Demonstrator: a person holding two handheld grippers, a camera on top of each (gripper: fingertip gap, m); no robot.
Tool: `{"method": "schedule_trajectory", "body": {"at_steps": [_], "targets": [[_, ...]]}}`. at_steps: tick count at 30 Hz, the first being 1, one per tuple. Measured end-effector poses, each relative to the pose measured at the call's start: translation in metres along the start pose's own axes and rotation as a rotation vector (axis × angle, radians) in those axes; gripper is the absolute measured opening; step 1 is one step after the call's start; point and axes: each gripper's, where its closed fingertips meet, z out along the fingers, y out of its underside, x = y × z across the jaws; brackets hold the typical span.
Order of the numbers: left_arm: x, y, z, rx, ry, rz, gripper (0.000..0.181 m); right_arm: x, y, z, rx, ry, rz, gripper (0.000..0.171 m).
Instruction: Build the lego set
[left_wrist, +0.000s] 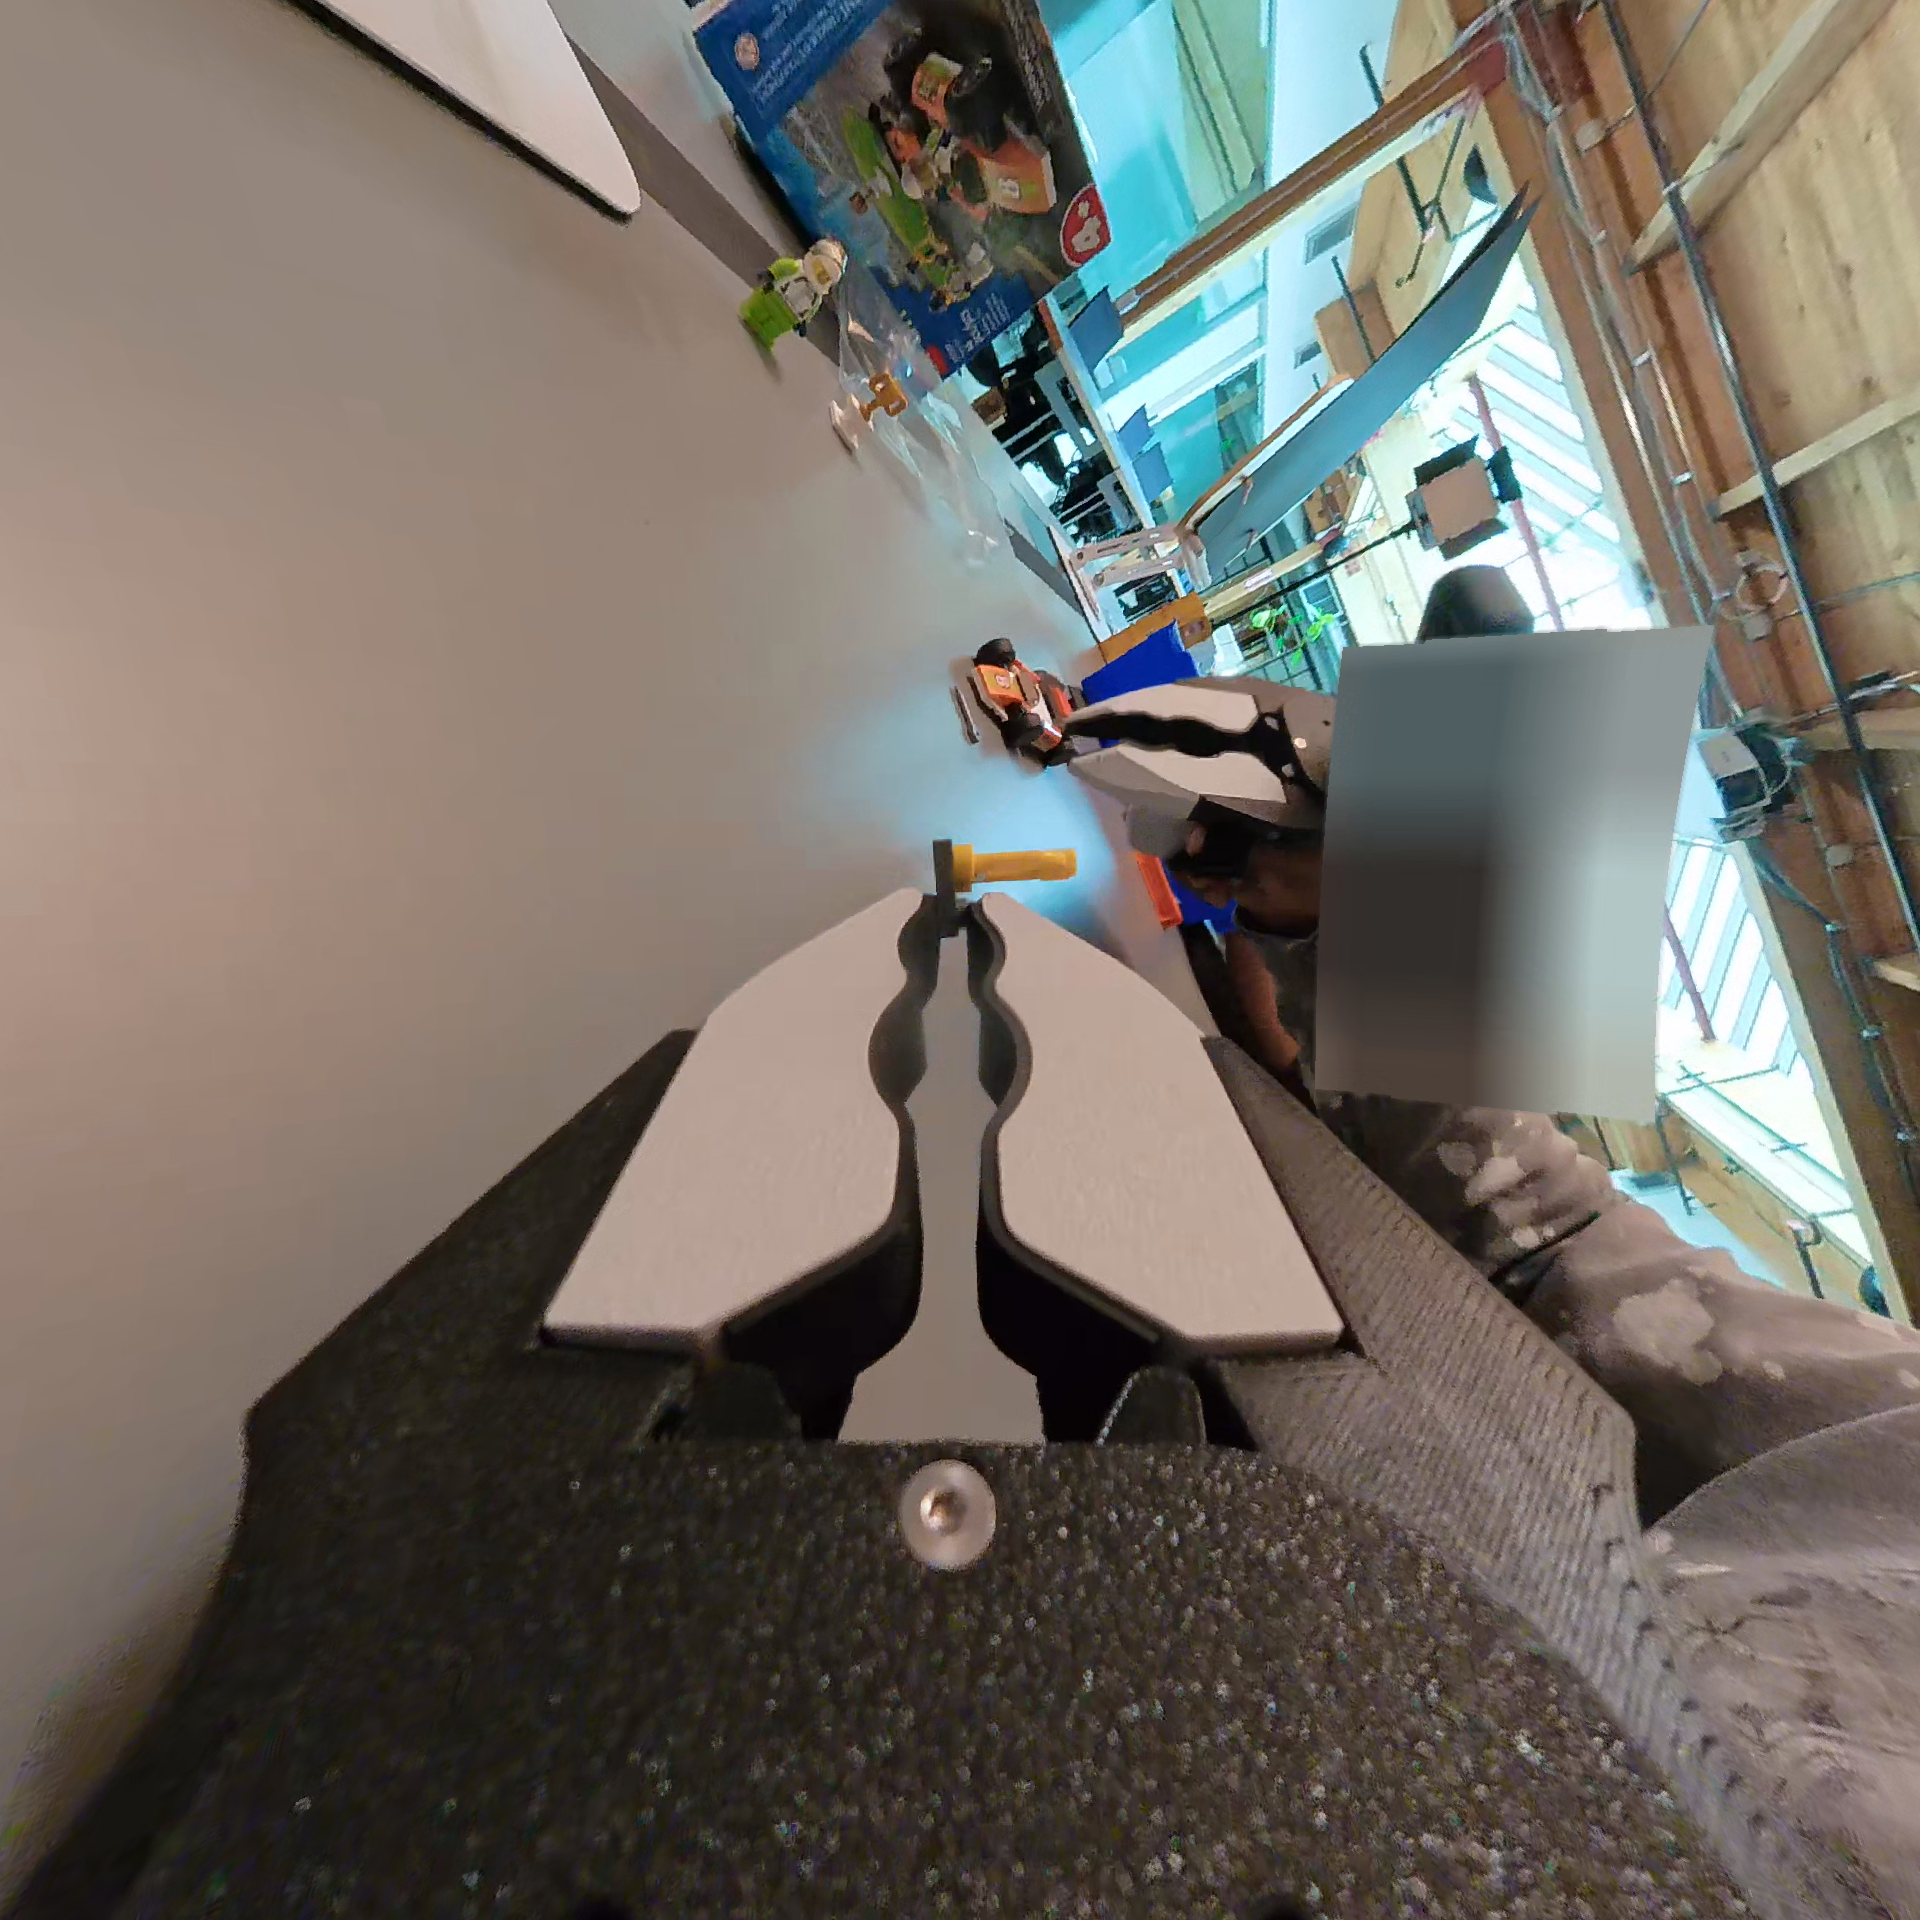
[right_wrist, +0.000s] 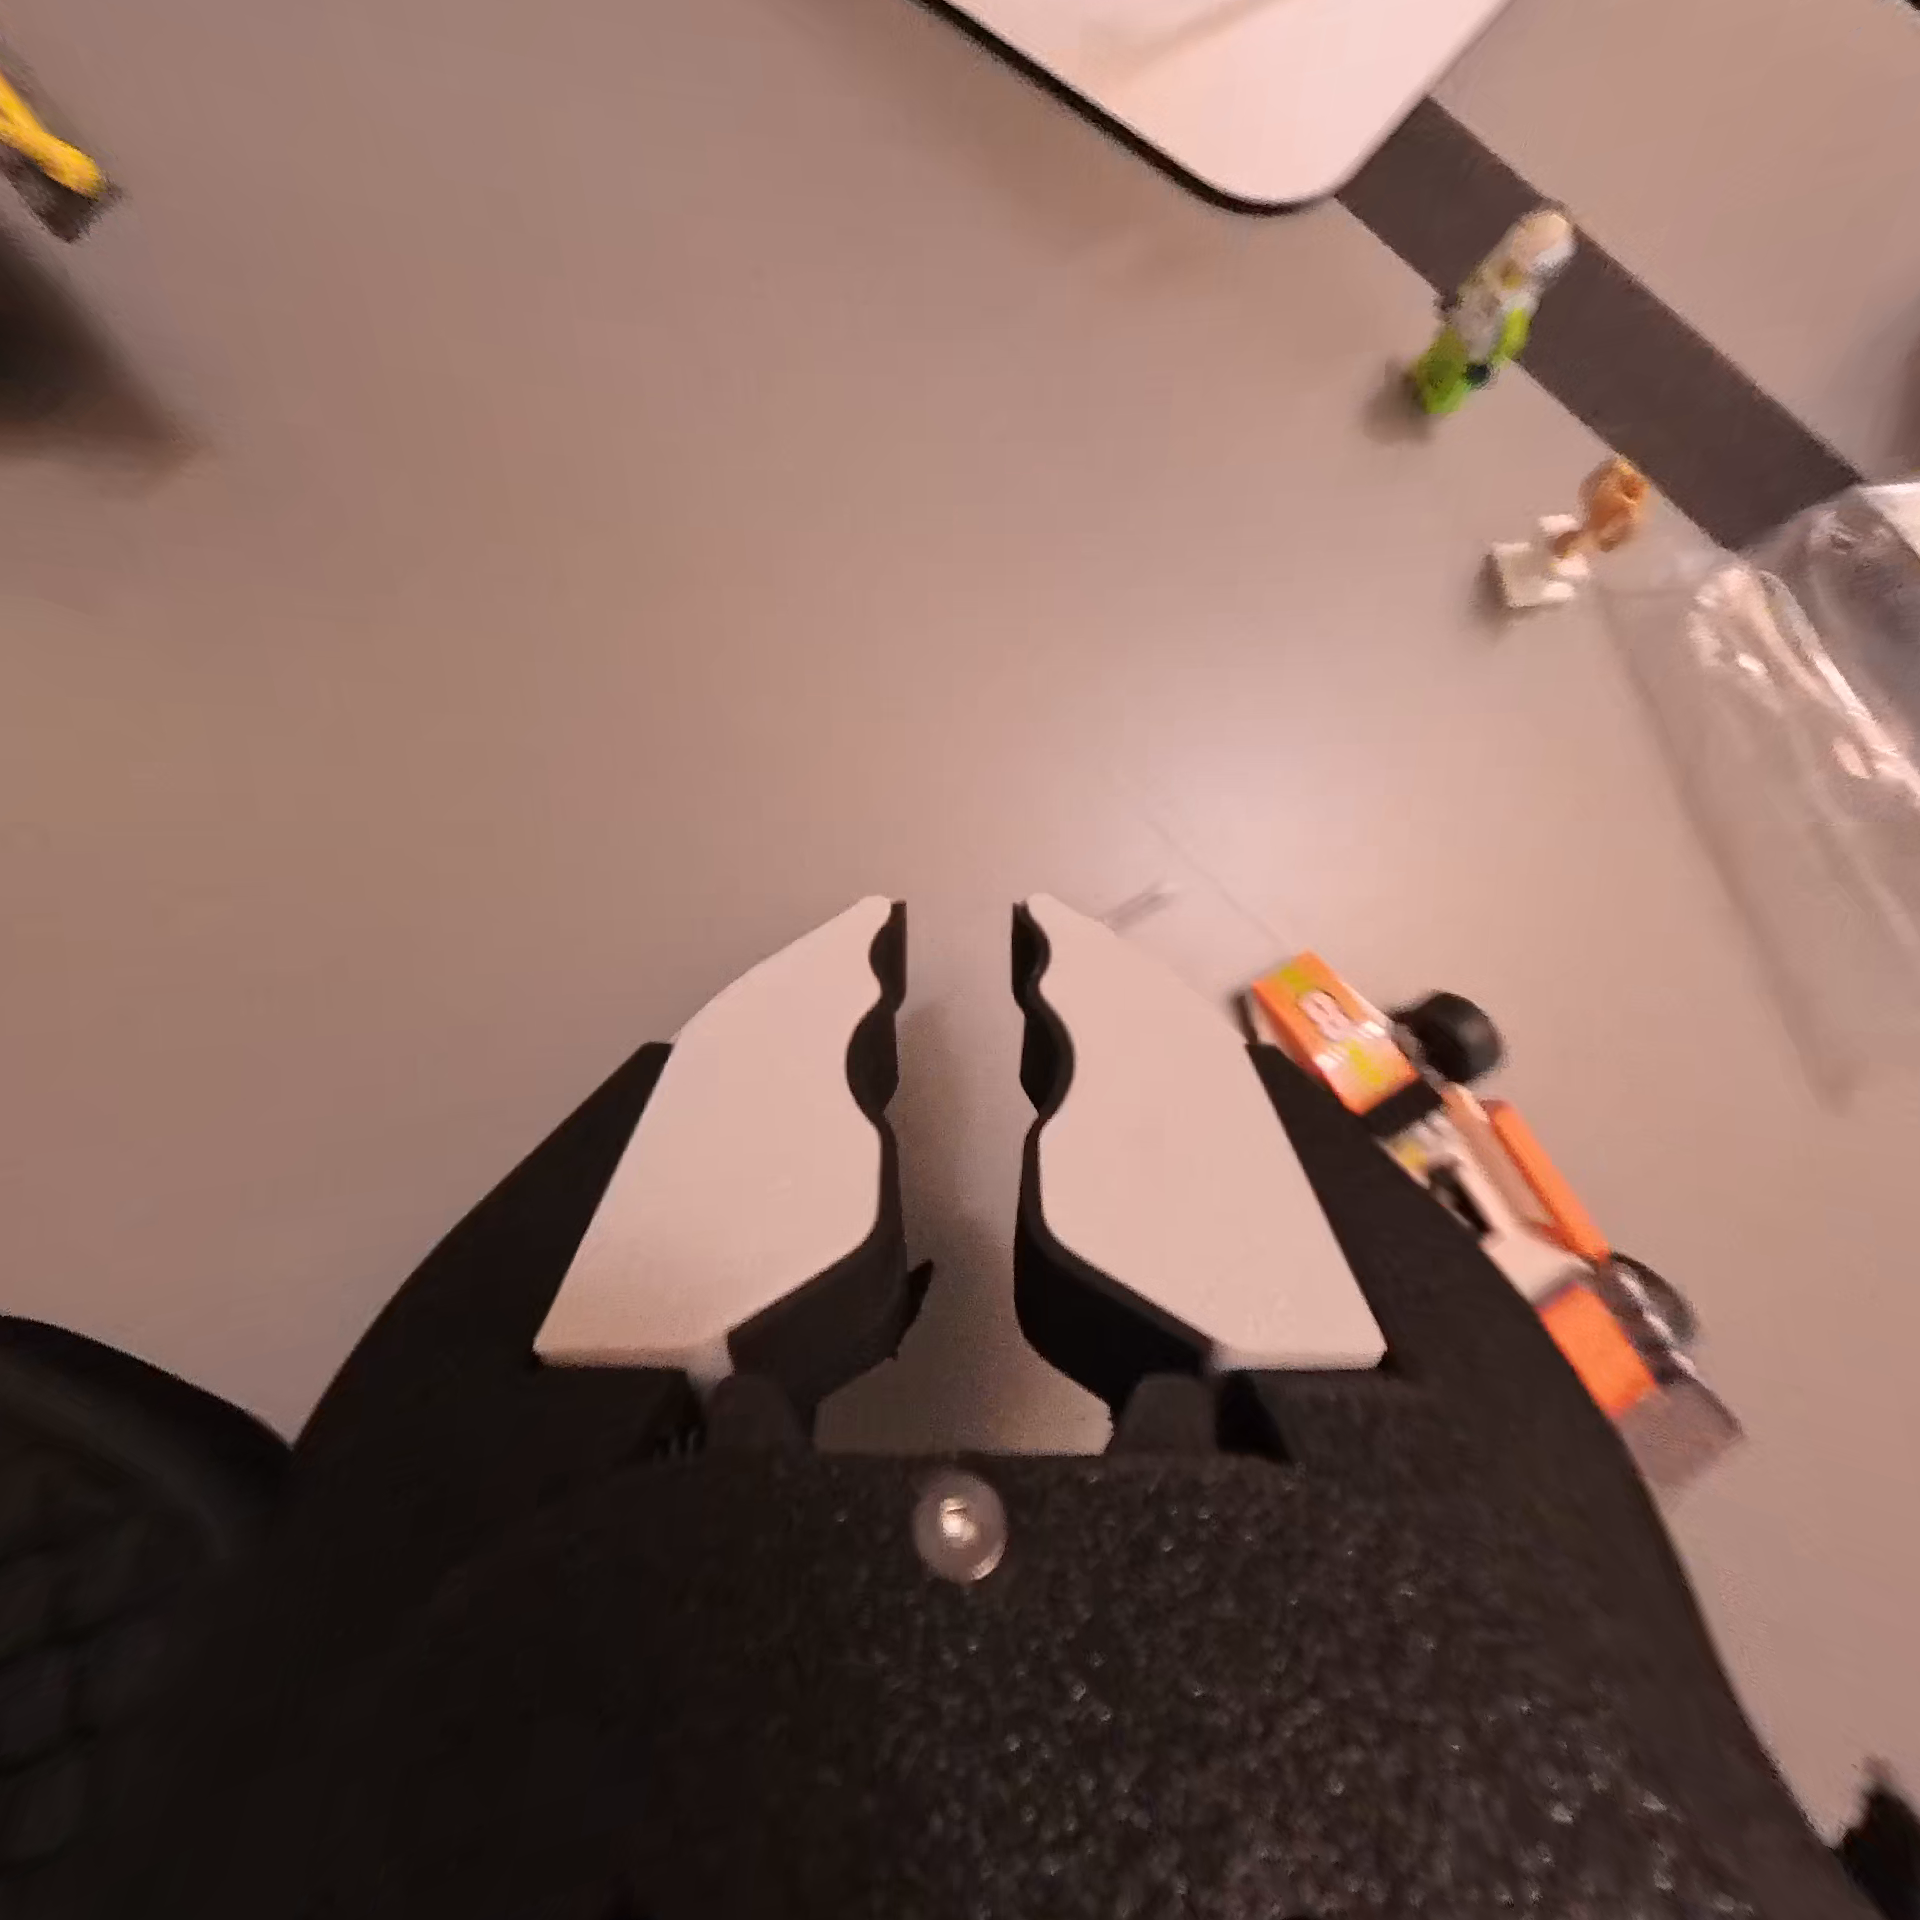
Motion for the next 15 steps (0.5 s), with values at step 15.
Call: {"method": "schedule_trajectory", "body": {"at_steps": [15], "targets": [[0.020,0.027,0.013,-0.094,0.115,-0.106,0.005,-0.170,-0.097,0.051,0.177,-0.228,-0.549,0.004]]}}
